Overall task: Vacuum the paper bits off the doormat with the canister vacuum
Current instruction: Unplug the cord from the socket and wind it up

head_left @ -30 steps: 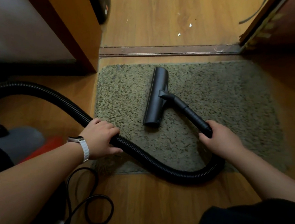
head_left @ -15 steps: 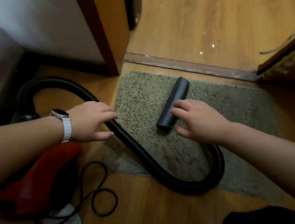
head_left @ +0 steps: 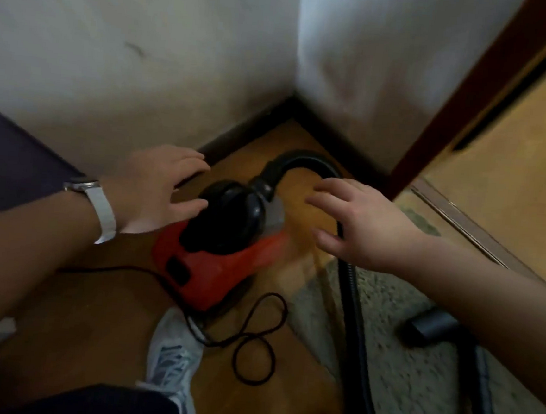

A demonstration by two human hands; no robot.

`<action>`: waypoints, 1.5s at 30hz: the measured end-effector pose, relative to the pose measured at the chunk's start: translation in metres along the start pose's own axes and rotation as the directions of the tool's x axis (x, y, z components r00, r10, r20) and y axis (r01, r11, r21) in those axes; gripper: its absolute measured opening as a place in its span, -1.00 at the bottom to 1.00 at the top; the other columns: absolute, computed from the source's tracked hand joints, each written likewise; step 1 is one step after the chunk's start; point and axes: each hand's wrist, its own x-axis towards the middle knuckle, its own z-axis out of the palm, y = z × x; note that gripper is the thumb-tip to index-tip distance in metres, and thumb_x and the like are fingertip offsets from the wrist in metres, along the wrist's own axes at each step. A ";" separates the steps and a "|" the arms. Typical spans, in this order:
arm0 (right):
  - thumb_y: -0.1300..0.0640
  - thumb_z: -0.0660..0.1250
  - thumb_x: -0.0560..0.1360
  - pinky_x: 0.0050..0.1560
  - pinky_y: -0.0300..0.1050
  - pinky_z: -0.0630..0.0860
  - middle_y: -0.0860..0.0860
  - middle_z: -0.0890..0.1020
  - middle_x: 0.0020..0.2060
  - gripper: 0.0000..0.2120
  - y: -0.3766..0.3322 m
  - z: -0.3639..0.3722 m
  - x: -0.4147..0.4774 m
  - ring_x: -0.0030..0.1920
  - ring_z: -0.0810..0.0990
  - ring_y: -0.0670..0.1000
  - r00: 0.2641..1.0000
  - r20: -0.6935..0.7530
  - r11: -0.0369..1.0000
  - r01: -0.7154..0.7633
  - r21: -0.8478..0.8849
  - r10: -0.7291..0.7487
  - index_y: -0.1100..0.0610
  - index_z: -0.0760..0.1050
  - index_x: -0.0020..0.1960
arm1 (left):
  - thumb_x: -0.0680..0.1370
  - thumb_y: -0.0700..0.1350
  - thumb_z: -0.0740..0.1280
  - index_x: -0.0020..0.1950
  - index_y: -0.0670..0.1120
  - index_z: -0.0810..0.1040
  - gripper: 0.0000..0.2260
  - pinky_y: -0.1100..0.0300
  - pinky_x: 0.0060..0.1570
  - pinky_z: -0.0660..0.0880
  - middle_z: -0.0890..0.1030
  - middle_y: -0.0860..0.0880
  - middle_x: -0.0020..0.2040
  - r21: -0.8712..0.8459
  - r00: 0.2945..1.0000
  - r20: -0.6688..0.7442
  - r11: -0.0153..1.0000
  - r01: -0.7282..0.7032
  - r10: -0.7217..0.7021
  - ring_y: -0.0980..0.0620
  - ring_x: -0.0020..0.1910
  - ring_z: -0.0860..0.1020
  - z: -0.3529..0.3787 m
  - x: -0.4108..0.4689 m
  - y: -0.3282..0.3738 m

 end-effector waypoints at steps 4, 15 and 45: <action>-0.18 0.19 0.50 0.18 0.12 0.54 0.10 0.56 0.26 -0.49 -0.036 0.014 0.053 0.23 0.55 0.17 0.988 0.005 0.987 0.152 0.048 -0.153 0.08 0.54 0.31 | 0.51 0.23 0.31 0.44 -0.02 0.40 -0.43 -0.05 0.34 0.37 0.44 -0.04 0.42 -0.029 0.981 0.054 0.982 0.187 -0.185 -0.08 0.39 0.38 0.014 -0.048 -0.035; -0.32 0.13 0.54 0.25 0.09 0.41 0.03 0.55 0.17 -0.50 -0.108 0.073 0.145 0.19 0.52 0.13 0.870 0.283 0.877 0.456 -0.151 -0.403 -0.04 0.46 0.30 | 0.42 0.38 0.31 0.59 0.05 0.06 -0.13 0.06 0.43 0.26 0.12 0.01 0.59 -0.072 0.921 0.348 0.975 0.209 -0.172 0.00 0.52 0.20 0.103 -0.079 -0.048; -0.36 0.07 0.55 0.36 0.12 0.31 0.04 0.48 0.29 -0.40 -0.129 0.063 0.129 0.32 0.42 0.14 0.885 0.382 0.894 0.375 -0.243 -0.267 -0.02 0.33 0.43 | 0.36 0.54 -0.06 0.57 0.10 0.10 -0.13 0.07 0.42 0.25 0.12 0.06 0.58 -0.016 0.900 0.310 0.945 0.326 -0.306 0.04 0.51 0.19 0.064 -0.164 0.003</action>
